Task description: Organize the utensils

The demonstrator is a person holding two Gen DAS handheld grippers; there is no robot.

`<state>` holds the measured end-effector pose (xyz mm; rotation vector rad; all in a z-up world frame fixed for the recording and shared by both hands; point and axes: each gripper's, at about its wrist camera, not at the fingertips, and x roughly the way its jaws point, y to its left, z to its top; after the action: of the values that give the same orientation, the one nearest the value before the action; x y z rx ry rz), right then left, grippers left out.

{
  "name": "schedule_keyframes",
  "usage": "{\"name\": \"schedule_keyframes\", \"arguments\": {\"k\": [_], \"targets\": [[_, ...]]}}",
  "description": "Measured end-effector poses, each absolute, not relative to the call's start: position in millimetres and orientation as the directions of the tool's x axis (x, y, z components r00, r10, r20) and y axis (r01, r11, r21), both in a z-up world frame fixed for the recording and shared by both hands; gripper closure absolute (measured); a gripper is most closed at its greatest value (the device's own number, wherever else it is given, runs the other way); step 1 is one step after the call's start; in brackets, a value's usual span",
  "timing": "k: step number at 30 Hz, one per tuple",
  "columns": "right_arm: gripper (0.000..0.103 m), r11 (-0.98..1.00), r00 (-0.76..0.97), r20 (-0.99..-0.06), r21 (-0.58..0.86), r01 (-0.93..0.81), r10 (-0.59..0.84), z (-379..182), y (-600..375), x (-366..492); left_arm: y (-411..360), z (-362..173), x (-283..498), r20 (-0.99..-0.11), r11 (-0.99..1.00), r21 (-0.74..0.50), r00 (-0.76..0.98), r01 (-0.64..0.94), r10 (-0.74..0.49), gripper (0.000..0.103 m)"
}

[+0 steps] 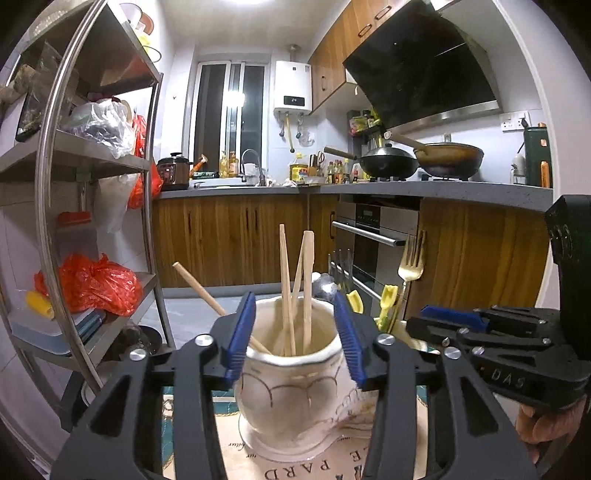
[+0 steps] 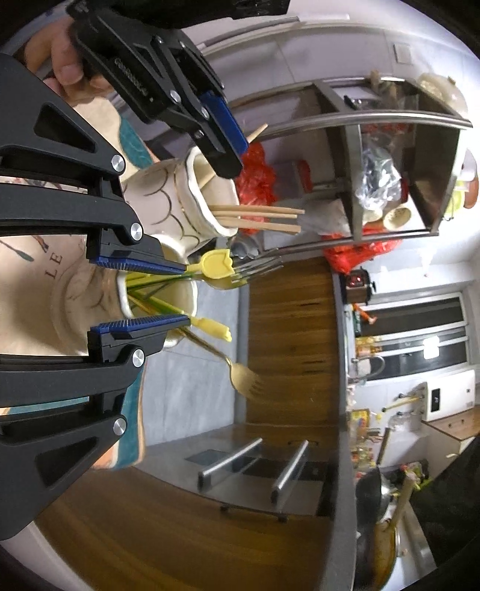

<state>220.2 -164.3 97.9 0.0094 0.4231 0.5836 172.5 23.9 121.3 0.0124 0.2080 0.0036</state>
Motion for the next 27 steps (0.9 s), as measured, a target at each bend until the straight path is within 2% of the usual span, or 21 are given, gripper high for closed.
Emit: {"name": "schedule_keyframes", "arguments": {"k": [2,4,5,6,7,8,11,12,18,27], "targets": [[0.077,0.843,0.765,-0.367,0.125,-0.524,0.53,100,-169,215,24,121,166,-0.205,1.0,0.006,0.979,0.004,-0.002,0.047],[0.065,0.847,0.775,-0.35,0.129,-0.516,0.525,99,-173,210,25,122,158,-0.201,1.0,-0.001,0.98,0.004,-0.004,0.044],[0.061,0.849,0.781,-0.341,0.13,-0.512,0.524,99,-175,207,27,121,155,-0.201,1.0,-0.005,0.98,0.003,-0.004,0.037],[0.051,0.85,0.787,-0.327,0.128,-0.511,0.523,98,-178,204,27,121,153,-0.2,1.0,-0.009,0.98,0.002,-0.004,0.033],[0.043,0.853,0.794,-0.316,0.125,-0.507,0.519,97,-179,201,28,120,148,-0.195,1.0,-0.016,0.981,0.001,-0.004,0.024],[0.04,0.856,0.8,-0.308,0.12,-0.503,0.514,96,-180,198,30,119,145,-0.189,1.0,-0.019,0.982,-0.002,-0.002,0.018],[0.03,0.86,0.809,-0.294,0.124,-0.496,0.509,92,-185,189,32,112,132,-0.184,1.0,-0.026,0.983,-0.001,-0.004,0.008],[0.025,0.86,0.812,-0.288,0.126,-0.494,0.508,91,-186,186,33,109,129,-0.187,1.0,-0.024,0.982,-0.006,0.001,0.007],[0.011,0.877,0.844,-0.238,0.135,-0.46,0.48,86,-195,171,44,97,113,-0.206,0.999,-0.046,0.979,-0.003,-0.006,0.006],[0.007,0.896,0.877,-0.186,0.123,-0.426,0.442,73,-201,151,48,86,99,-0.184,0.998,-0.065,0.983,0.012,-0.024,0.006]]}}
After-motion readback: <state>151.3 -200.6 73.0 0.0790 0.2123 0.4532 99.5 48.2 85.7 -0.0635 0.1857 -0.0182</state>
